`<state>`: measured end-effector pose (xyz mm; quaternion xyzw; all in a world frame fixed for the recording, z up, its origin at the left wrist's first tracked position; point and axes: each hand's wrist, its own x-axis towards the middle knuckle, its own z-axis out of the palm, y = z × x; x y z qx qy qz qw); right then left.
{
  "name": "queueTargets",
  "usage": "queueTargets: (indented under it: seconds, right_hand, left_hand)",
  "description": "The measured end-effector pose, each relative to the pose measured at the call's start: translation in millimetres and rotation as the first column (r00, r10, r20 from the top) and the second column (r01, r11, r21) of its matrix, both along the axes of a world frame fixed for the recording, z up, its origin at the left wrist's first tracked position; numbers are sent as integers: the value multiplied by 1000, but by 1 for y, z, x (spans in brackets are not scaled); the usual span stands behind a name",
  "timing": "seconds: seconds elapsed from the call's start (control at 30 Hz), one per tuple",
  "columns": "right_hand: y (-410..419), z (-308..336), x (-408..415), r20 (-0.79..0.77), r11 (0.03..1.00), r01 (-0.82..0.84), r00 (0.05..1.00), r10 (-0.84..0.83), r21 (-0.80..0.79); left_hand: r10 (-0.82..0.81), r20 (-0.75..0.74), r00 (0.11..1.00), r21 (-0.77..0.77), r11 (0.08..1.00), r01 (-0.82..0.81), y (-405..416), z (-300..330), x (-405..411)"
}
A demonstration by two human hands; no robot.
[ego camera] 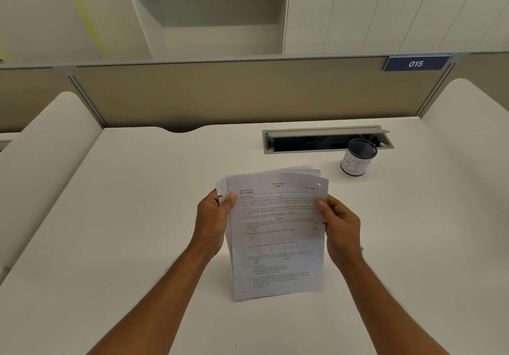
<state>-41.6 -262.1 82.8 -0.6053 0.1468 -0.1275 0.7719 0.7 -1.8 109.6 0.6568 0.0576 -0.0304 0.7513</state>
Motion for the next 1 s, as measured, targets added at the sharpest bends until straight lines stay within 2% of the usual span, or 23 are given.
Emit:
queueTargets:
  seconds: [0.37, 1.0]
  right_hand:
    - [5, 1, 3, 21, 997, -72, 997, 73, -9]
    - [2, 11, 3, 41, 1000, -29, 999, 30, -5]
  left_hand:
    - [10, -15, 1000, -34, 999, -11, -6, -1, 0]
    - [-3, 11, 1000, -5, 1000, 3, -15, 3, -2]
